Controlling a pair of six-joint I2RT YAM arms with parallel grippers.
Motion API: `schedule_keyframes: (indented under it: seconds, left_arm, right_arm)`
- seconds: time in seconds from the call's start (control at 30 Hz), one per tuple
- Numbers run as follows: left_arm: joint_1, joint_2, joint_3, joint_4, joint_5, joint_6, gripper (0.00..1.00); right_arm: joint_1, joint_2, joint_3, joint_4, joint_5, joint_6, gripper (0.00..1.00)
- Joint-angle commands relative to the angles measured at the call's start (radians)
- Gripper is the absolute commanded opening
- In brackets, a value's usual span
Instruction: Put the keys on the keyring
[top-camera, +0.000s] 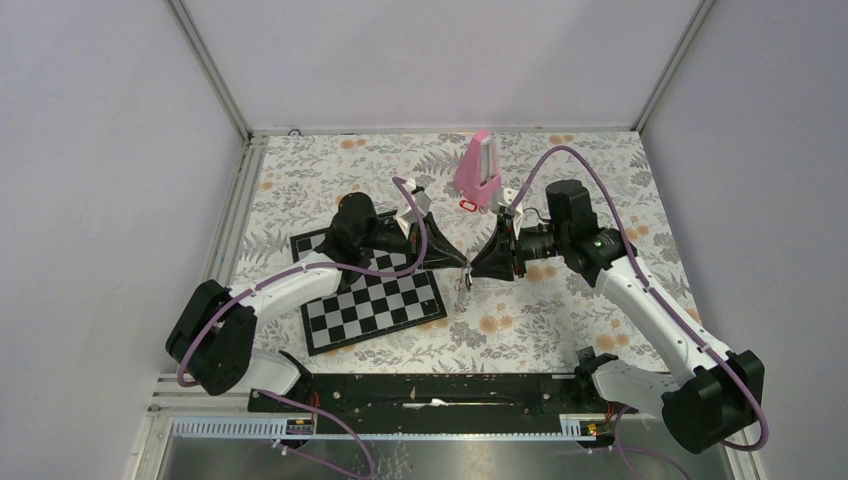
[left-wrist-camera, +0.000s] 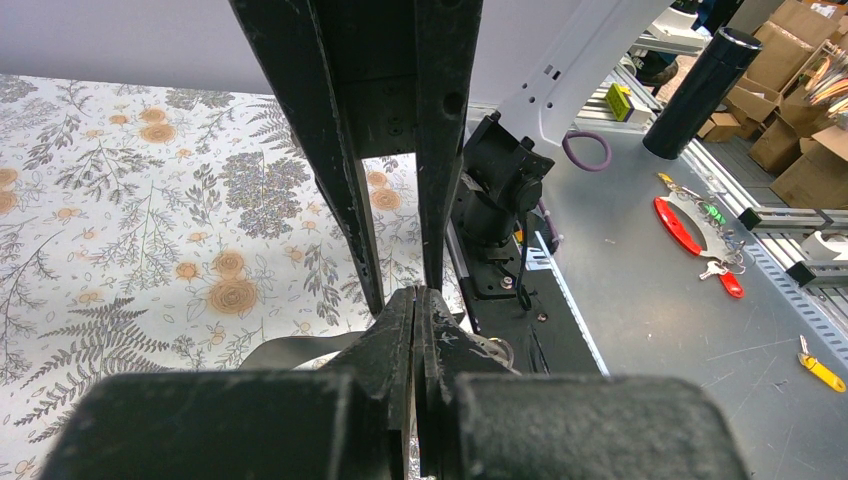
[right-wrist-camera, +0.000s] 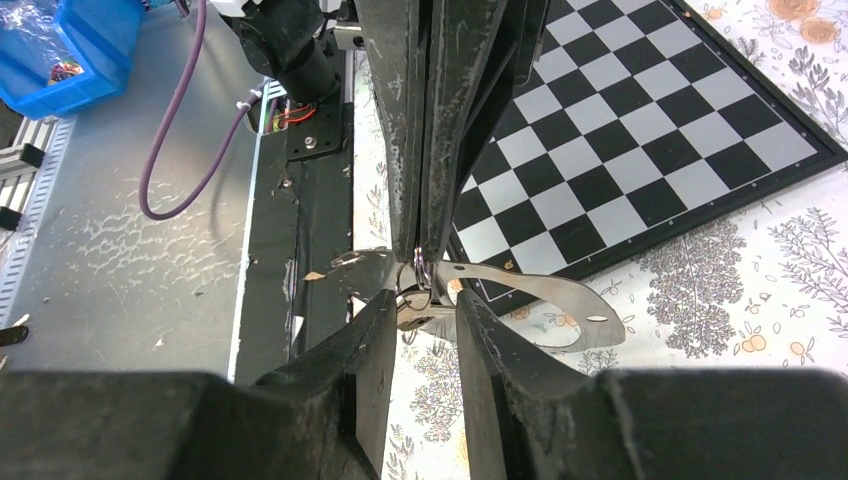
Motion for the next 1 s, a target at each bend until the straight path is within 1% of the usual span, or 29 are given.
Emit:
schedule_keyframes:
  seconds: [0.0,0.07,0.33,0.5,0.7,0.97]
  left_arm:
    - [0.005,-0.022,0.012,0.092,-0.010,-0.013,0.00]
    - [0.005,-0.017,0.011,0.107,-0.014,-0.027,0.00]
    - [0.005,-0.007,0.008,0.128,-0.025,-0.049,0.00]
    - [0.005,-0.002,0.007,0.131,-0.026,-0.049,0.00]
    - [0.005,0.001,0.003,0.131,-0.029,-0.046,0.00]
    - [0.005,0.007,0.003,0.127,-0.038,-0.040,0.00]
  right_arm:
    - [-0.006,-0.001,0.051,0.010,-0.041,0.000,0.36]
    - [-0.006,0.008,0.055,0.021,-0.042,0.009,0.36]
    - [-0.001,0.027,0.052,0.049,-0.056,0.030,0.27]
    - [0.001,0.030,0.056,0.056,-0.057,0.038,0.17]
    - [0.001,0.027,0.057,0.062,-0.060,0.046,0.17]
    - [0.000,0.018,0.054,0.061,-0.060,0.049,0.25]
